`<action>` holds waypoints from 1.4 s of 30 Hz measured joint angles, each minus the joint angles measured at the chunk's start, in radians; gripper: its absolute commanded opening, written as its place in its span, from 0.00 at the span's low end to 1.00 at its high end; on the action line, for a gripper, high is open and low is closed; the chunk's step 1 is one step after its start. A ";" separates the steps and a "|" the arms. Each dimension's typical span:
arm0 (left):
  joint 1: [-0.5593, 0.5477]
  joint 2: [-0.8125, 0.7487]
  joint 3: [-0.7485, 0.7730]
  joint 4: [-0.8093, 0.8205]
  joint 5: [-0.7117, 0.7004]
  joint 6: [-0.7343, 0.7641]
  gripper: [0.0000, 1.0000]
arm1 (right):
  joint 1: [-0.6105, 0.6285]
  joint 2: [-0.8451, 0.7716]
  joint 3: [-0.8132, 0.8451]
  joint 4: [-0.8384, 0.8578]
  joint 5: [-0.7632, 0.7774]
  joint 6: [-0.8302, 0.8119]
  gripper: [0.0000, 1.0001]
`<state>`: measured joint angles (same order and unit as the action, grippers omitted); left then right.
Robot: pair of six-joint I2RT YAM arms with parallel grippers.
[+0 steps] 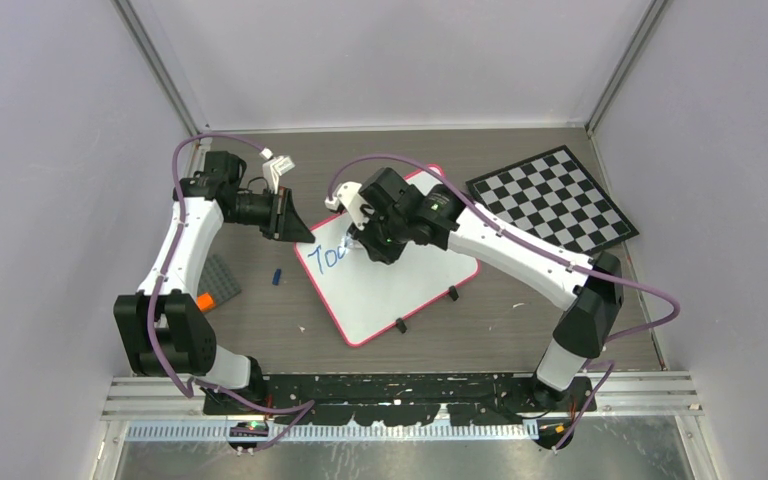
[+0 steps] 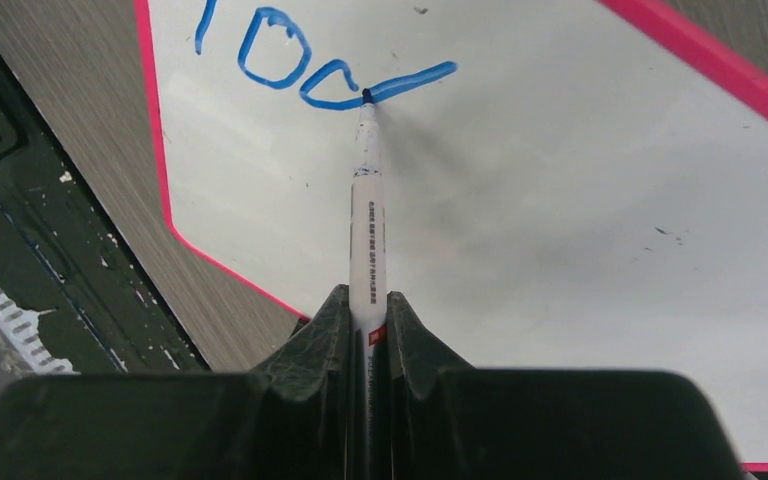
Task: Write a sentence on the whiteboard
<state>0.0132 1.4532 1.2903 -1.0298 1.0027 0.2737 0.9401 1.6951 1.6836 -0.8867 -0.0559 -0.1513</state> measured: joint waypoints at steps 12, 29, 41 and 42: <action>0.000 0.001 0.002 -0.002 0.002 0.002 0.00 | 0.007 -0.014 -0.045 -0.004 -0.019 -0.001 0.00; -0.004 0.051 0.066 -0.094 -0.001 0.082 0.00 | -0.018 -0.033 -0.014 -0.029 0.003 -0.004 0.00; -0.074 0.114 0.175 -0.166 -0.061 0.131 0.00 | -0.039 -0.038 0.003 -0.029 -0.001 -0.004 0.00; -0.075 0.119 0.180 -0.167 -0.063 0.131 0.00 | -0.040 -0.040 0.003 -0.028 -0.003 -0.004 0.00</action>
<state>-0.0616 1.5719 1.4700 -1.1965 0.9394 0.4046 0.9001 1.6554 1.6871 -0.9150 -0.0589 -0.1551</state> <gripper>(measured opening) 0.151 0.180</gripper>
